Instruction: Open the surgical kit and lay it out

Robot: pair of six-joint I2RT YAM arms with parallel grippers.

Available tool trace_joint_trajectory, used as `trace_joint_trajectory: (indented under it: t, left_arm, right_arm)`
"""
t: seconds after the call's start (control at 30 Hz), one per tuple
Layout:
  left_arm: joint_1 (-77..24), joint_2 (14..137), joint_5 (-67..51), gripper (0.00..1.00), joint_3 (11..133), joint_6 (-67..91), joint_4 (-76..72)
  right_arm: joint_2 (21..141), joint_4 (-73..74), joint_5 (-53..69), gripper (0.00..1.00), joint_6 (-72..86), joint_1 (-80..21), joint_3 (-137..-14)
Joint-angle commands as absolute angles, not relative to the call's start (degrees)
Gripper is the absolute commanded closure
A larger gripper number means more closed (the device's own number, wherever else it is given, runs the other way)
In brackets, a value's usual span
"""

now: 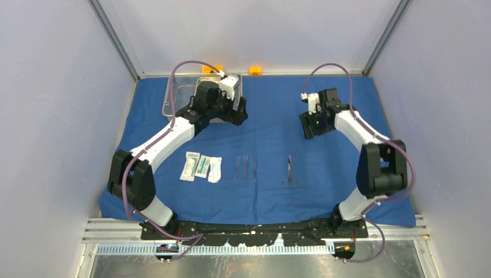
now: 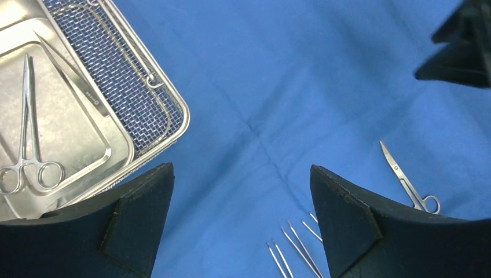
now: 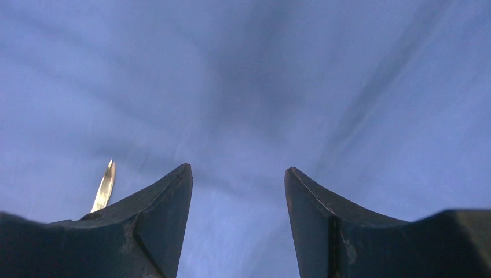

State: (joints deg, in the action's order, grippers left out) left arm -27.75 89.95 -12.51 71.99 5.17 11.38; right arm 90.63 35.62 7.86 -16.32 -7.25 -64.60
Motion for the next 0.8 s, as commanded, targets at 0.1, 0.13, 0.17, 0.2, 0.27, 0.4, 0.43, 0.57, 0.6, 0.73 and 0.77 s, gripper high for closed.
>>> trace_joint_trajectory:
  t: [0.1,0.13,0.17,0.2,0.27,0.4,0.43,0.57,0.6,0.73,0.77]
  left_arm:
    - [-28.19,87.73,-14.28,0.11,71.16,3.10,5.36]
    - [-28.21,87.92,-14.18,0.11,71.19,3.09,5.22]
    - [-28.28,88.16,-14.08,0.11,71.33,3.08,5.27]
    - [-28.32,88.36,-14.06,0.11,71.44,3.16,5.27]
    - [-28.43,88.82,-14.10,0.11,71.54,3.09,5.34]
    - [-28.48,89.70,-13.83,0.11,71.61,2.65,5.19]
    - [-28.48,90.01,-13.64,0.12,71.64,2.40,5.23]
    - [-28.48,90.35,-12.74,0.12,71.35,1.06,6.15]
    - [-28.48,90.26,-12.34,0.12,71.22,0.54,6.44]
    - [-28.48,89.28,-11.01,0.11,69.90,-2.26,6.72]
    - [-28.48,89.05,-10.87,0.12,69.60,-2.63,6.81]
  right_arm:
    - [104.66,28.06,5.81,0.37,-12.74,-6.09,-76.61]
    - [106.20,27.92,5.44,0.37,-12.70,-6.07,-77.37]
    - [107.36,27.64,4.94,0.37,-12.73,-6.02,-77.89]
    - [108.45,27.24,4.45,0.37,-12.82,-5.98,-78.17]
    - [110.53,26.74,3.36,0.38,-12.92,-6.02,-78.84]
    - [112.90,26.46,1.35,0.38,-13.26,-5.87,-80.05]
    - [113.10,26.52,1.25,0.38,-13.19,-5.74,-80.04]
    - [112.23,27.51,1.02,0.38,-14.33,-5.15,-77.98]
    - [111.71,28.03,1.02,0.38,-14.66,-4.94,-77.06]
    - [108.28,28.52,1.15,0.38,-15.95,-4.40,-71.91]
    - [107.47,28.42,1.10,0.38,-16.31,-4.27,-70.61]
